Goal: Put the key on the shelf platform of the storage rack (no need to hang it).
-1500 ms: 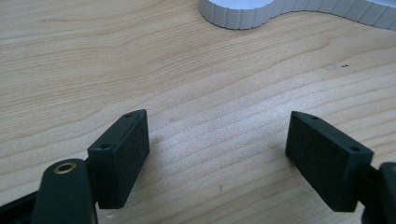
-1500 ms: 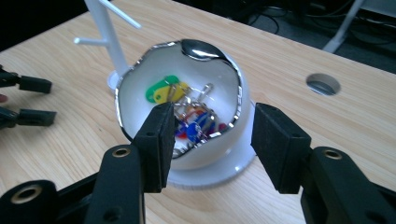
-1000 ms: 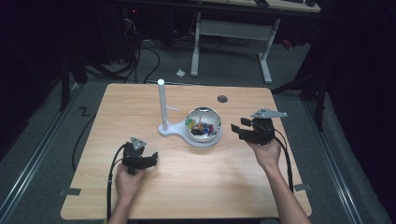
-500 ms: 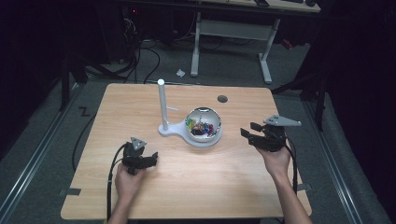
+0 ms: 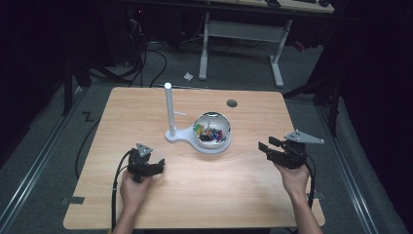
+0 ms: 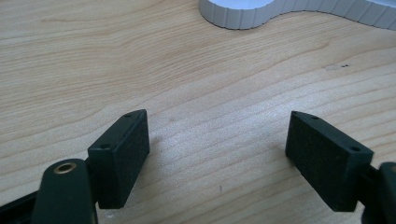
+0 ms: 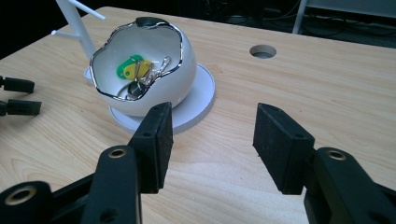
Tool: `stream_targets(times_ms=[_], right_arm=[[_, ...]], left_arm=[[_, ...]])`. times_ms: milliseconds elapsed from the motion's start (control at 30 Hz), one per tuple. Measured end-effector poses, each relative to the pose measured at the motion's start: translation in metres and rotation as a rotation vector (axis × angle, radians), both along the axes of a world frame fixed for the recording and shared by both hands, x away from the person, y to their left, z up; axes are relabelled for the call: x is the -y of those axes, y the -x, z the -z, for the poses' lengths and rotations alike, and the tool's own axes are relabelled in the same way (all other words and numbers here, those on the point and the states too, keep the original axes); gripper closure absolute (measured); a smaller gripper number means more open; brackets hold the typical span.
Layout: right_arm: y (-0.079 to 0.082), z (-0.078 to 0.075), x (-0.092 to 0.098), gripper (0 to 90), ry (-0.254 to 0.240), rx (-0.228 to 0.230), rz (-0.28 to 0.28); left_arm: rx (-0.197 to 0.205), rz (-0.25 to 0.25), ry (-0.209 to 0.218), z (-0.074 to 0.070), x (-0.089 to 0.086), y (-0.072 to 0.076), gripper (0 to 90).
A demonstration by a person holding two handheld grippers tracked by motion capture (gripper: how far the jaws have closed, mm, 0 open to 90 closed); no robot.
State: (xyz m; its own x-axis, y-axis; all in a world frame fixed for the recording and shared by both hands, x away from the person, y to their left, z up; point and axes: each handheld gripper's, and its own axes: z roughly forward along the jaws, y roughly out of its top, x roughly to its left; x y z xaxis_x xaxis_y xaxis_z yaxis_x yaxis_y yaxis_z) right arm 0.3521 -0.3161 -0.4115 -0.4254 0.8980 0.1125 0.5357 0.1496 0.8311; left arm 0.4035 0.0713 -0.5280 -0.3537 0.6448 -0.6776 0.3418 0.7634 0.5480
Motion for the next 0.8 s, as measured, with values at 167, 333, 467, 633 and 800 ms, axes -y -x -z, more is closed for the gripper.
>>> stream_targets(times_ms=[167, 333, 467, 633, 800], right_arm=[[0.007, 0.003, 0.005, 47.5, -0.009, -0.003, 0.008], [0.013, 0.008, 0.007, 47.2, -0.019, -0.004, 0.010], [0.016, 0.012, 0.007, 46.8, -0.025, -0.012, 0.008], [0.022, 0.017, 0.009, 46.5, -0.040, -0.015, 0.013], [0.024, 0.021, 0.008, 46.4, -0.051, -0.012, 0.013]], left_arm=[[0.000, -0.001, 0.000, 0.000, 0.000, 0.000, 22.1], [0.000, -0.004, 0.003, 0.000, 0.000, 0.000, 22.0], [0.000, -0.002, -0.001, 0.000, 0.000, 0.000, 22.1], [0.001, 0.000, -0.002, 0.000, 0.000, 0.000, 22.1], [0.004, 0.003, -0.006, 0.000, 0.000, 0.000, 22.1]])
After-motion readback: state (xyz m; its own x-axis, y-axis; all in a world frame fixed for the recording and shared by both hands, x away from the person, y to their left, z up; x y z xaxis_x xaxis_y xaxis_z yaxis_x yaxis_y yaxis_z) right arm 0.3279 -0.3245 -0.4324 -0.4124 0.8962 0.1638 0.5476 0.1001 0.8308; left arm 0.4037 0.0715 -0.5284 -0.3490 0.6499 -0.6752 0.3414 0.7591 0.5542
